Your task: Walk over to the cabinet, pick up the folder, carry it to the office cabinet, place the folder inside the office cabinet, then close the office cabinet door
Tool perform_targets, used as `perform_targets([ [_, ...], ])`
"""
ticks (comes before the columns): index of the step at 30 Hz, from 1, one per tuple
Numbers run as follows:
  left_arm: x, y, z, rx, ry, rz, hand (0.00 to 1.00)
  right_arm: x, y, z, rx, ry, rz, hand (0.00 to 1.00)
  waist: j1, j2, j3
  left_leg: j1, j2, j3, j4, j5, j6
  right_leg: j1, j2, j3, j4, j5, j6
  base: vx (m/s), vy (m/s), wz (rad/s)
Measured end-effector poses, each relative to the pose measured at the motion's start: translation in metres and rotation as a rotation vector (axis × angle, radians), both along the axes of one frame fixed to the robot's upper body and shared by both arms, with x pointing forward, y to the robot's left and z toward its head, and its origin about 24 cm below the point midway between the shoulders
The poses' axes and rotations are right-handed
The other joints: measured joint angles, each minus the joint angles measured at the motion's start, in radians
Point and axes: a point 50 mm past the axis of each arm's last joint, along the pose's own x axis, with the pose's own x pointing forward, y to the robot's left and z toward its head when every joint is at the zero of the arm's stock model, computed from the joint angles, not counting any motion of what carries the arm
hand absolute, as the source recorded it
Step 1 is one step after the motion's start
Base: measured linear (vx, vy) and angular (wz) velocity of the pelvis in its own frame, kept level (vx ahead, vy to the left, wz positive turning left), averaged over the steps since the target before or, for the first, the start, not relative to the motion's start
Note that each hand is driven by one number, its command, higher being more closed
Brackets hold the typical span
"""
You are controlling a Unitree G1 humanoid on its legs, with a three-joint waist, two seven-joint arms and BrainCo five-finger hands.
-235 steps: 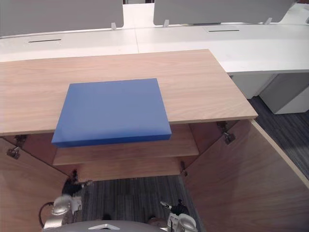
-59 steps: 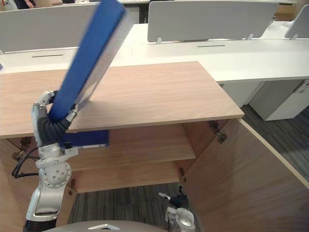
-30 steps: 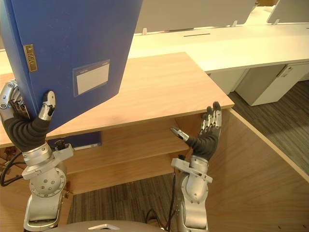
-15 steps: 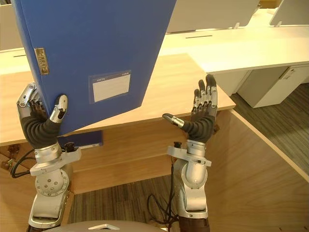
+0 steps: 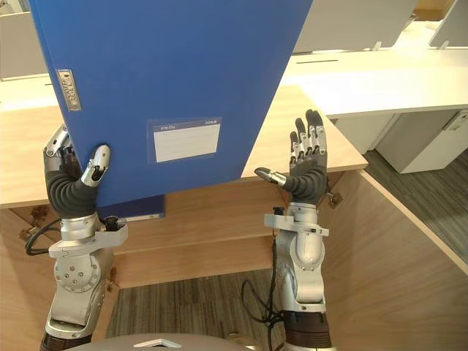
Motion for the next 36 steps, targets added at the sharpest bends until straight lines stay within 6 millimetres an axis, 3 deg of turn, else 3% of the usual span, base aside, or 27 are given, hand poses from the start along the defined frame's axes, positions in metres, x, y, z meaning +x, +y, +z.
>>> perform_targets([
  [16, 0.008, -0.007, -0.012, 0.052, 0.047, -0.156, 1.00, 0.016, 0.013, 0.015, -0.153, -0.041, 0.187, 0.00, 0.008, -0.018, -0.032, -0.016, -0.008, -0.004, -0.001, 0.015, 0.008, -0.005, -0.008, -0.003, -0.010, 0.017, 0.005, -0.01, -0.001, 0.00],
  [26, 0.014, -0.009, -0.018, 0.110, 0.077, -0.184, 1.00, 0.020, 0.018, 0.012, -0.257, -0.002, 0.260, 0.00, 0.018, -0.034, -0.042, -0.025, -0.008, -0.014, -0.001, 0.027, 0.006, -0.008, -0.008, -0.010, -0.015, 0.023, 0.006, -0.01, -0.001, 0.02],
  [27, 0.014, -0.009, -0.019, 0.116, 0.078, -0.186, 1.00, 0.023, 0.018, 0.012, -0.276, 0.006, 0.270, 1.00, 0.018, -0.036, -0.046, -0.029, -0.008, -0.013, -0.001, 0.028, 0.007, -0.016, -0.008, -0.009, -0.015, 0.025, 0.006, 0.00, 0.000, 0.00],
  [36, 0.020, -0.008, -0.026, 0.215, 0.100, -0.173, 1.00, 0.032, 0.019, 0.010, -0.368, 0.053, 0.346, 1.00, 0.028, -0.039, -0.048, -0.038, -0.008, -0.014, -0.001, 0.038, 0.009, -0.023, -0.008, -0.008, -0.021, 0.036, 0.004, 0.00, 0.000, 0.00],
])
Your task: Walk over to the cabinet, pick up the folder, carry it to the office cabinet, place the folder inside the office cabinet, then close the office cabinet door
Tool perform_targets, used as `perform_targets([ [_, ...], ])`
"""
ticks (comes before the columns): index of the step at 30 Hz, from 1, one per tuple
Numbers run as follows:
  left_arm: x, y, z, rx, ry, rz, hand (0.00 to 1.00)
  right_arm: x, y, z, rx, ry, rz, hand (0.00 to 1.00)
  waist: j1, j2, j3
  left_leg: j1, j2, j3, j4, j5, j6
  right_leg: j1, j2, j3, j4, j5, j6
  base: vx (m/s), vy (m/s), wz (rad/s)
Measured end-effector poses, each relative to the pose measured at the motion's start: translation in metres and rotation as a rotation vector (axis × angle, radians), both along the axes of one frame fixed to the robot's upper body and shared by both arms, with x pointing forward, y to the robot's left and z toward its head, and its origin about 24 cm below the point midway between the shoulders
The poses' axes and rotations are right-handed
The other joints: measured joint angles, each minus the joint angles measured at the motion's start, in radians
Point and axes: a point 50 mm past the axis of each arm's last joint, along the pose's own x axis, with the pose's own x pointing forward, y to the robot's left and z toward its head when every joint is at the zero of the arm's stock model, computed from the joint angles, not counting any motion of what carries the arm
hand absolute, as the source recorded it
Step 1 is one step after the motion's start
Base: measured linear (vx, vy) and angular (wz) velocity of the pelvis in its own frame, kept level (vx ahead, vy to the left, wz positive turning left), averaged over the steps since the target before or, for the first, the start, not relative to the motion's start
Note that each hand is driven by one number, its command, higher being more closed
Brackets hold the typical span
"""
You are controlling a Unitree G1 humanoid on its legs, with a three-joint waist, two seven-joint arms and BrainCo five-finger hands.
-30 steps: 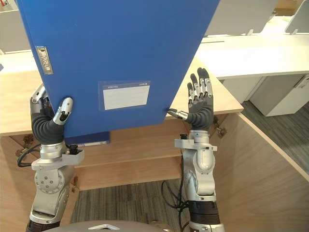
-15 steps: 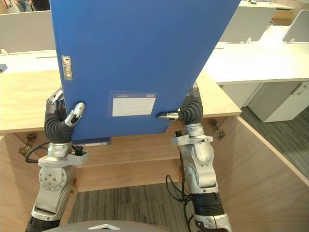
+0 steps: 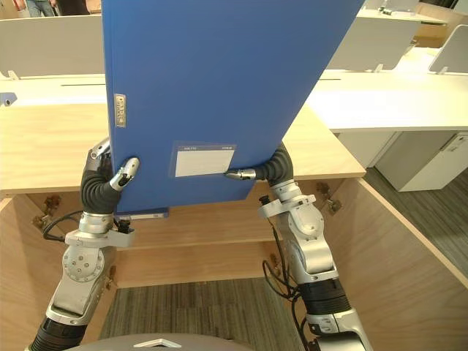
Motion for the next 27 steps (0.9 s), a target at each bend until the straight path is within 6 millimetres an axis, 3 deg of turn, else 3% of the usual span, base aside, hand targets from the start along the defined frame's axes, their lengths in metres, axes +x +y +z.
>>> perform_targets([
  [3, 0.001, 0.002, -0.004, 0.066, 0.000, 0.009, 1.00, 0.002, 0.001, -0.006, -0.017, 0.028, 0.014, 1.00, -0.001, -0.002, -0.001, -0.002, 0.000, 0.001, 0.000, 0.001, 0.000, 0.000, 0.000, 0.003, -0.011, -0.002, 0.000, -0.02, 0.005, -0.01],
  [4, 0.001, 0.001, -0.004, 0.076, -0.003, 0.013, 0.00, 0.002, 0.001, -0.007, -0.020, 0.034, 0.014, 1.00, -0.001, -0.002, -0.002, -0.004, 0.000, 0.001, 0.000, 0.001, 0.000, -0.001, 0.000, 0.004, -0.012, -0.002, 0.000, 0.00, 0.000, 0.00],
  [9, 0.008, 0.003, -0.022, 0.157, 0.066, 0.037, 0.00, 0.003, 0.002, -0.008, -0.024, 0.043, 0.019, 1.00, 0.002, -0.007, -0.012, -0.016, -0.001, 0.001, 0.000, 0.005, 0.001, -0.012, 0.000, 0.006, -0.014, 0.008, -0.001, 0.00, 0.000, 0.00],
  [20, 0.005, 0.010, -0.026, 0.120, 0.090, 0.121, 0.00, 0.001, 0.016, -0.013, 0.073, 0.044, -0.009, 1.00, 0.001, -0.009, -0.013, -0.016, -0.001, 0.001, 0.000, 0.006, 0.000, -0.012, 0.000, 0.006, -0.011, 0.008, -0.005, 0.00, 0.000, 0.00],
  [27, -0.005, 0.023, -0.038, 0.045, 0.156, 0.235, 0.00, -0.018, 0.022, -0.007, 0.178, -0.014, -0.045, 1.00, 0.009, -0.010, -0.014, -0.022, -0.002, -0.019, 0.000, 0.005, -0.001, -0.007, -0.002, -0.016, -0.012, -0.002, 0.001, 0.00, -0.001, 0.08],
])
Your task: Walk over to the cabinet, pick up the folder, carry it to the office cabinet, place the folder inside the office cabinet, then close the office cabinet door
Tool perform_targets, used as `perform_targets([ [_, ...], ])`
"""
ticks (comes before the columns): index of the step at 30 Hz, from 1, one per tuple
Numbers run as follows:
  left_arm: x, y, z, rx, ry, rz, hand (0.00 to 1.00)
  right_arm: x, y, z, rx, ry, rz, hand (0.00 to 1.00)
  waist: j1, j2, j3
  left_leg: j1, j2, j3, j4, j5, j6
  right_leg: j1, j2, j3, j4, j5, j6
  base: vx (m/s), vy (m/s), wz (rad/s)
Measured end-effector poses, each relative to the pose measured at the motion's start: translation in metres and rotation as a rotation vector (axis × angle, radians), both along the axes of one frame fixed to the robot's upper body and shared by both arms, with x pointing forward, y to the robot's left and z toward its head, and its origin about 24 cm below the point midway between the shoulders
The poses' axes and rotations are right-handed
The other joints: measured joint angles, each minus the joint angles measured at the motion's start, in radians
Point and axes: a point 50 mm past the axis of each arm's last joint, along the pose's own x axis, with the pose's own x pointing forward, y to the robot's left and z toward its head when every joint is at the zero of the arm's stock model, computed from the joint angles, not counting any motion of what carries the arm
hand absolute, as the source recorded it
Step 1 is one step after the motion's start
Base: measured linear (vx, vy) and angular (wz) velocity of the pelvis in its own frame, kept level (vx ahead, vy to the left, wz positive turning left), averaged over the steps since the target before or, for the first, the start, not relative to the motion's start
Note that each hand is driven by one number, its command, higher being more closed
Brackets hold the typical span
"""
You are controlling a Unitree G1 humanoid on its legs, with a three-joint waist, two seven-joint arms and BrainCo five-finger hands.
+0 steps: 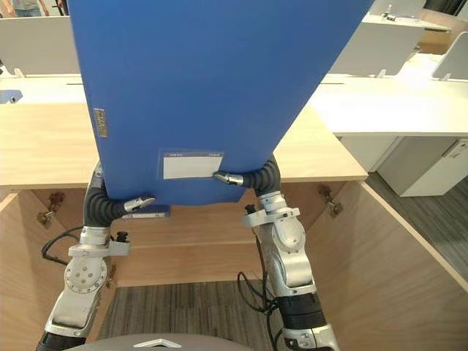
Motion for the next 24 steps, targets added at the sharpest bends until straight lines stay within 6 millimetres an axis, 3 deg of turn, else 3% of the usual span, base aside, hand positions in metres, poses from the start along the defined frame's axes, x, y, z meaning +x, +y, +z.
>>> perform_targets([
  [7, -0.019, 0.031, -0.016, -0.139, 0.084, 0.217, 0.00, -0.008, -0.004, 0.004, 0.120, -0.037, -0.067, 1.00, 0.012, -0.005, 0.001, -0.008, 0.000, -0.034, 0.000, 0.002, -0.002, 0.011, -0.001, -0.034, 0.000, -0.007, 0.000, 0.00, -0.014, 0.15],
  [15, -0.035, 0.056, -0.034, -0.205, 0.172, 0.362, 0.00, -0.015, -0.013, -0.009, 0.155, 0.006, -0.134, 1.00, 0.022, -0.013, 0.006, -0.020, 0.000, -0.061, 0.000, -0.001, -0.007, 0.015, -0.002, -0.061, 0.003, -0.016, 0.005, 0.01, -0.015, 0.10],
  [24, -0.041, 0.062, -0.093, -0.218, 0.472, 0.401, 0.00, -0.020, -0.016, -0.010, 0.139, 0.010, -0.170, 1.00, 0.028, -0.021, 0.026, -0.025, 0.001, -0.075, 0.000, 0.002, -0.004, 0.014, -0.002, -0.075, 0.013, -0.023, -0.001, 0.00, -0.010, 0.04],
])
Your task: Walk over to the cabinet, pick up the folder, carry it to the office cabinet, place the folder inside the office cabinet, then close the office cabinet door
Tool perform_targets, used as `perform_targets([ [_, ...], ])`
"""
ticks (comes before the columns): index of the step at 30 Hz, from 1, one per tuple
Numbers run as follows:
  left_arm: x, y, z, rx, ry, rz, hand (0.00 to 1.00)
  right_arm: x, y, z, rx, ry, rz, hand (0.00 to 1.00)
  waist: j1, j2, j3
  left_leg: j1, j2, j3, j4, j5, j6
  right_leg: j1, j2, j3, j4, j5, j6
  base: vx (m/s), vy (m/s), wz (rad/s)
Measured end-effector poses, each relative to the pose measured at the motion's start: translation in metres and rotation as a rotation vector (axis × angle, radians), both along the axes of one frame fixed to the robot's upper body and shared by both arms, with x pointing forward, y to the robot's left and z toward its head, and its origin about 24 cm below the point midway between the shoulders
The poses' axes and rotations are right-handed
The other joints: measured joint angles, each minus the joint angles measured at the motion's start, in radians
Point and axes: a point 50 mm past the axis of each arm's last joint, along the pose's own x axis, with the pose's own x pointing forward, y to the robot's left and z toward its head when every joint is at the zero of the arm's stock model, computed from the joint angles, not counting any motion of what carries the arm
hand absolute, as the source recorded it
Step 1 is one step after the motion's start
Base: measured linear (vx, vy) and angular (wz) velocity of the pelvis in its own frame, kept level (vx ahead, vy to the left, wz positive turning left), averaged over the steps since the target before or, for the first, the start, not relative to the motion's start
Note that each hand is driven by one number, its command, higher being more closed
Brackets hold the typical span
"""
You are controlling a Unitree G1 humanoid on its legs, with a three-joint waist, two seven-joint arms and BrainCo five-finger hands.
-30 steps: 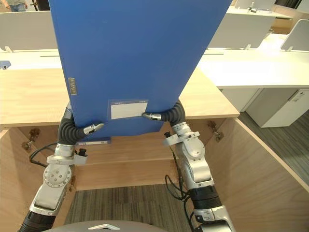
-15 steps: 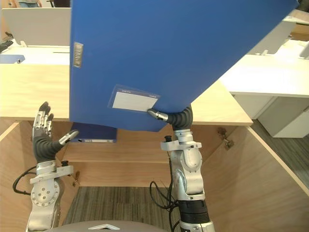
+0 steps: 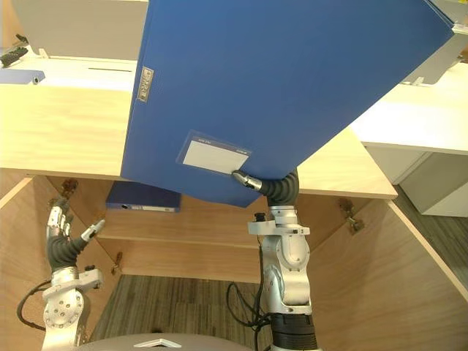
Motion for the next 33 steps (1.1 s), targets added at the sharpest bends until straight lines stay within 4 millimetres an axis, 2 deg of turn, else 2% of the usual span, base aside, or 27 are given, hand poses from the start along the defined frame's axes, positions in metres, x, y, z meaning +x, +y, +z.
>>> perform_targets([
  [4, -0.006, -0.001, -0.025, -0.052, 0.112, 0.002, 0.00, -0.008, 0.000, 0.002, -0.041, -0.008, -0.021, 1.00, -0.001, 0.002, 0.010, 0.000, 0.000, 0.000, 0.000, -0.003, -0.004, -0.005, -0.001, 0.000, 0.008, -0.007, -0.002, 0.00, 0.000, 0.00],
  [10, -0.020, -0.002, -0.065, -0.117, 0.299, 0.023, 0.00, -0.015, 0.002, -0.012, -0.098, 0.059, -0.055, 1.00, -0.002, 0.004, 0.016, -0.002, 0.004, 0.007, 0.000, -0.008, -0.012, -0.014, 0.002, 0.006, 0.007, -0.009, -0.002, 0.00, -0.006, -0.04],
  [12, -0.028, -0.002, -0.083, -0.137, 0.391, 0.028, 0.00, -0.017, 0.007, -0.017, -0.105, 0.080, -0.038, 1.00, -0.002, 0.003, 0.018, -0.002, 0.009, 0.020, 0.000, -0.010, -0.014, -0.020, 0.003, 0.017, 0.006, -0.009, -0.004, 0.01, -0.010, -0.15],
  [15, -0.036, -0.002, -0.100, -0.151, 0.486, 0.027, 0.00, -0.020, 0.012, -0.024, -0.125, 0.114, -0.037, 1.00, -0.004, 0.002, 0.019, -0.001, 0.012, 0.025, 0.000, -0.011, -0.015, -0.021, 0.005, 0.020, 0.006, -0.010, -0.005, 0.01, -0.014, -0.06],
  [22, -0.055, 0.004, -0.134, -0.191, 0.678, 0.062, 0.00, -0.019, 0.024, -0.058, -0.175, 0.268, -0.002, 1.00, -0.008, 0.008, 0.043, -0.001, 0.018, 0.058, 0.001, -0.022, -0.022, -0.042, 0.010, 0.055, 0.012, -0.008, -0.009, -0.01, -0.005, -0.13],
  [24, -0.061, 0.006, -0.142, -0.195, 0.738, 0.056, 0.00, -0.020, 0.028, -0.067, -0.212, 0.304, 0.019, 1.00, -0.012, 0.015, 0.070, -0.006, 0.019, 0.079, 0.006, -0.027, -0.024, -0.070, 0.009, 0.077, 0.038, -0.011, -0.010, -0.01, 0.012, -0.30],
  [26, -0.054, 0.006, -0.143, -0.197, 0.741, 0.053, 0.00, -0.019, 0.029, -0.068, -0.224, 0.304, 0.029, 1.00, -0.012, 0.019, 0.103, -0.034, 0.017, 0.090, 0.015, -0.028, -0.023, -0.124, 0.003, 0.094, 0.095, -0.025, -0.013, -0.04, 0.016, -0.19],
  [28, -0.038, 0.008, -0.140, -0.183, 0.712, 0.040, 0.00, -0.013, 0.034, -0.061, -0.237, 0.270, 0.040, 1.00, -0.018, 0.013, 0.166, -0.145, 0.018, 0.094, 0.168, -0.078, -0.007, -0.219, -0.010, 0.106, 0.206, -0.056, -0.018, -0.09, 0.002, -0.08],
  [30, -0.009, 0.006, -0.129, -0.173, 0.642, 0.016, 0.00, -0.002, 0.044, -0.049, -0.257, 0.210, 0.049, 1.00, -0.025, 0.031, 0.248, -0.311, 0.055, 0.104, 0.428, -0.183, 0.004, -0.344, -0.015, 0.121, 0.366, -0.110, -0.020, -0.18, 0.031, -0.14],
  [31, -0.003, 0.006, -0.127, -0.172, 0.626, 0.013, 0.00, -0.001, 0.048, -0.046, -0.258, 0.197, 0.059, 1.00, -0.023, 0.036, 0.260, -0.349, 0.067, 0.108, 0.485, -0.206, 0.004, -0.382, -0.015, 0.128, 0.413, -0.128, -0.020, -0.19, 0.052, -0.25],
  [33, 0.012, 0.003, -0.118, -0.169, 0.570, 0.004, 0.00, -0.001, 0.064, -0.036, -0.269, 0.149, 0.091, 1.00, -0.020, 0.048, 0.287, -0.470, 0.097, 0.111, 0.671, -0.301, 0.002, -0.506, -0.017, 0.149, 0.590, -0.213, -0.022, -0.17, 0.035, -0.16],
])
